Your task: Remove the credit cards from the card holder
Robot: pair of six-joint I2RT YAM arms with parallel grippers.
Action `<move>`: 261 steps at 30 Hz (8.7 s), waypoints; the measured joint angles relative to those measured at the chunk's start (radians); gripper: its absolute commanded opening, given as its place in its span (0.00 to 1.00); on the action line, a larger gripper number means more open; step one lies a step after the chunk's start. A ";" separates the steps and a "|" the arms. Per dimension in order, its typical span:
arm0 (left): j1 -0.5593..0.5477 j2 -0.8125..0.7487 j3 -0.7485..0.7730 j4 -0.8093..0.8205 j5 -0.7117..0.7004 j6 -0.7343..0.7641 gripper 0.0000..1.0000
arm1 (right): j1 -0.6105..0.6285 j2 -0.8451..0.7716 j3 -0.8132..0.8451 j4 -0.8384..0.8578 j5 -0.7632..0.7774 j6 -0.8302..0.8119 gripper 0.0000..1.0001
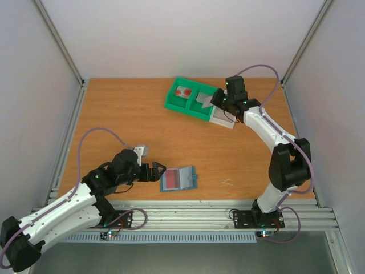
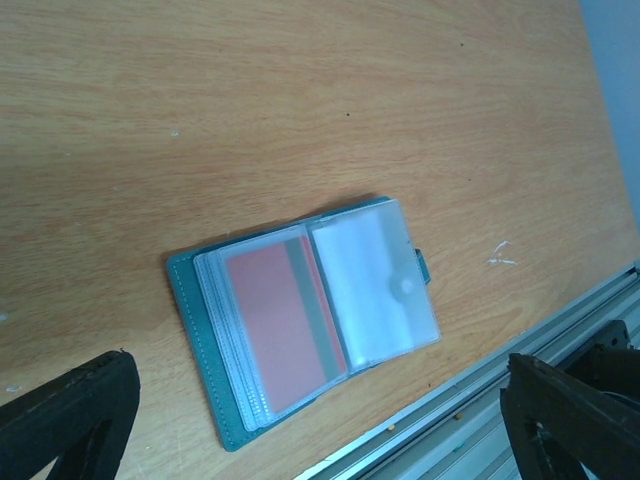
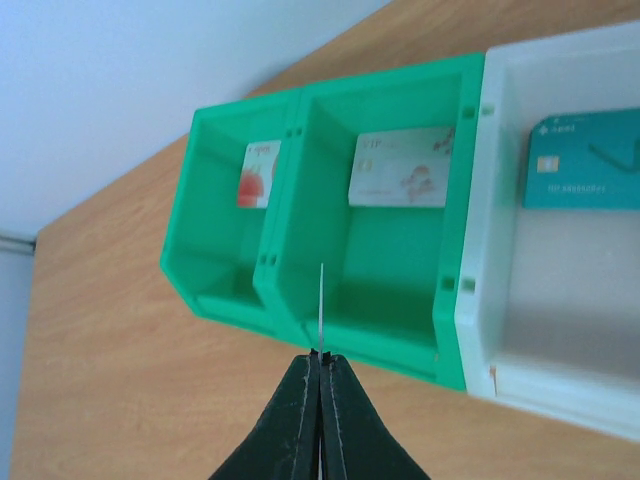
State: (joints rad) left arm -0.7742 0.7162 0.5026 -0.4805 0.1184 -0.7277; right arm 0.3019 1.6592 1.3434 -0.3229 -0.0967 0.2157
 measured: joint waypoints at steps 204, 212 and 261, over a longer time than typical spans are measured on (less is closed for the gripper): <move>0.022 0.195 -0.307 0.648 0.188 -0.340 0.54 | 0.509 0.045 -0.658 0.368 -0.472 0.128 0.01; 0.022 0.225 -0.308 0.661 0.188 -0.338 0.54 | 0.510 0.046 -0.668 0.392 -0.472 0.135 0.01; -0.003 0.432 -0.267 0.796 0.264 -0.360 0.26 | 0.510 -0.013 -0.724 0.443 -0.471 0.195 0.15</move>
State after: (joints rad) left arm -0.7773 1.1481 0.2359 0.3153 0.3820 -1.0882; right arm 0.8120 1.6466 0.6193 0.1204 -0.5678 0.4103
